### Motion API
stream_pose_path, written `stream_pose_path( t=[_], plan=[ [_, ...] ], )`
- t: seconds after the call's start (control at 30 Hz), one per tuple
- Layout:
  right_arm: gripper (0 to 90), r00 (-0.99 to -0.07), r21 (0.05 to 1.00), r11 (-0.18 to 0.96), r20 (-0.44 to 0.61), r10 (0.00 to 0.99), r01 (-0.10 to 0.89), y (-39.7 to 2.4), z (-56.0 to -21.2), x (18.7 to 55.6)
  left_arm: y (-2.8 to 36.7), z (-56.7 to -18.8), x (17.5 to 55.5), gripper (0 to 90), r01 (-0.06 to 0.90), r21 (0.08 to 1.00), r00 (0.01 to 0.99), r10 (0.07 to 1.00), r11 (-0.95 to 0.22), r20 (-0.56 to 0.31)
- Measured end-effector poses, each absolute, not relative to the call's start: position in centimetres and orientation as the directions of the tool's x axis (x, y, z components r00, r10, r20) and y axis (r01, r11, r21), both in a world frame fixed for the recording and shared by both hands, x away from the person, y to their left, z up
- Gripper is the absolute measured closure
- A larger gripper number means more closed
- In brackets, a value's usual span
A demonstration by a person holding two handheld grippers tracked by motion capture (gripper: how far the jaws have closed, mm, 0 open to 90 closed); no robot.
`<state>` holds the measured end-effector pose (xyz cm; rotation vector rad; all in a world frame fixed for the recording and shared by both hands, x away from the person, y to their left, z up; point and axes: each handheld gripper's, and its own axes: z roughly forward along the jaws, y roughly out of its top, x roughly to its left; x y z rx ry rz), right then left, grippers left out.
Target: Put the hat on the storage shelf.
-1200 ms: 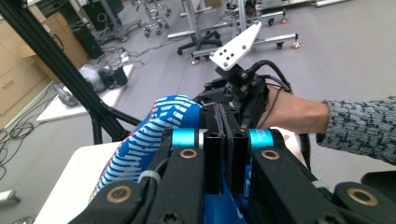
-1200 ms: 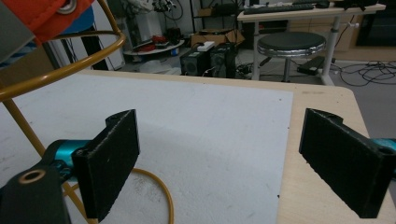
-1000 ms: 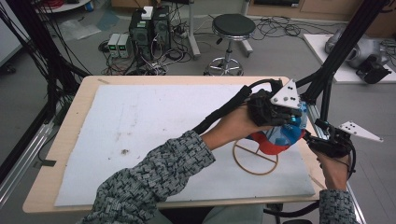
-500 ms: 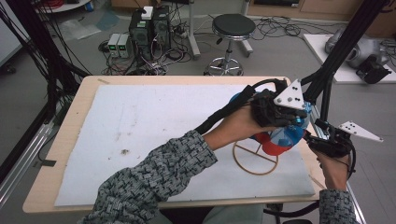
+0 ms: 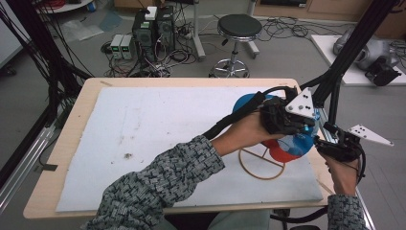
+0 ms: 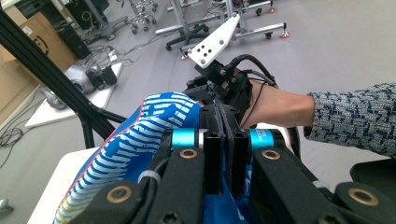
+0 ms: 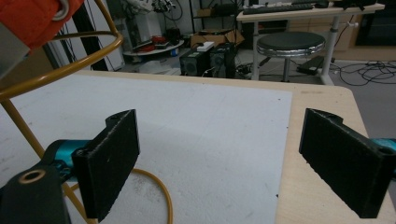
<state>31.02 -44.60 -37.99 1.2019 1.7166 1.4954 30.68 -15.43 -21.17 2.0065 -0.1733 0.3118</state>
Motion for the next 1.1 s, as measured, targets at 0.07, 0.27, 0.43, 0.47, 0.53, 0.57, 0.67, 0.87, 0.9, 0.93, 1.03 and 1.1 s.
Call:
stream_pose_path(
  t=[0.07,0.27,0.43,0.47,0.53,0.57,0.67,0.87,0.9,0.93,1.03,1.1],
  plan=[
    [11.4,-0.442,0.966,-0.019,0.136,0.887,0.258,-44.6,-37.9,31.0,-15.2,-20.8,30.2,88.0,-0.272,0.864,0.952,0.011,-0.423,0.305],
    [11.5,-0.440,0.963,-0.027,0.146,0.886,0.267,-44.5,-37.9,31.0,-14.9,-20.2,29.4,88.0,-0.286,0.870,0.951,-0.010,-0.402,0.308],
    [11.5,-0.447,0.966,-0.019,0.136,0.884,0.257,-44.4,-38.0,31.0,-15.3,-21.1,29.4,88.0,-0.303,0.839,0.943,-0.014,-0.453,0.332],
    [11.5,-0.447,0.966,-0.016,0.134,0.884,0.258,-44.4,-37.9,31.0,-15.4,-21.3,29.4,87.8,-0.304,0.835,0.941,-0.009,-0.458,0.337],
    [11.5,-0.442,0.964,-0.025,0.144,0.885,0.265,-44.5,-37.9,30.9,-15.5,-21.7,29.9,87.7,-0.316,0.821,0.933,0.000,-0.476,0.359],
    [11.5,-0.442,0.964,-0.025,0.144,0.885,0.265,-44.5,-37.9,30.9,-15.5,-21.7,29.9,87.6,-0.316,0.821,0.933,0.000,-0.476,0.359],
    [11.5,-0.442,0.965,-0.023,0.140,0.886,0.260,-44.6,-38.0,31.0,-15.2,-21.9,30.7,87.4,-0.305,0.824,0.934,0.022,-0.478,0.358],
    [11.5,-0.442,0.965,-0.021,0.139,0.886,0.262,-44.6,-38.0,31.0,-15.0,-22.6,31.0,87.2,-0.302,0.821,0.934,0.021,-0.484,0.356],
    [11.5,-0.442,0.964,-0.023,0.142,0.886,0.264,-44.6,-38.0,31.0,-15.1,-22.7,31.0,86.8,-0.303,0.818,0.934,0.020,-0.489,0.358],
    [11.5,-0.441,0.964,-0.024,0.143,0.886,0.264,-44.6,-38.0,31.0,-15.1,-22.8,31.1,86.8,-0.302,0.819,0.934,0.023,-0.487,0.357],
    [11.4,-0.443,0.965,-0.021,0.140,0.885,0.262,-44.6,-38.0,31.0,-15.0,-22.9,31.2,86.8,-0.292,0.821,0.936,0.028,-0.490,0.350],
    [11.5,-0.443,0.965,-0.023,0.141,0.886,0.261,-44.6,-38.0,31.0,-14.9,-22.9,31.4,86.8,-0.293,0.820,0.935,0.031,-0.492,0.353]
  ],
)
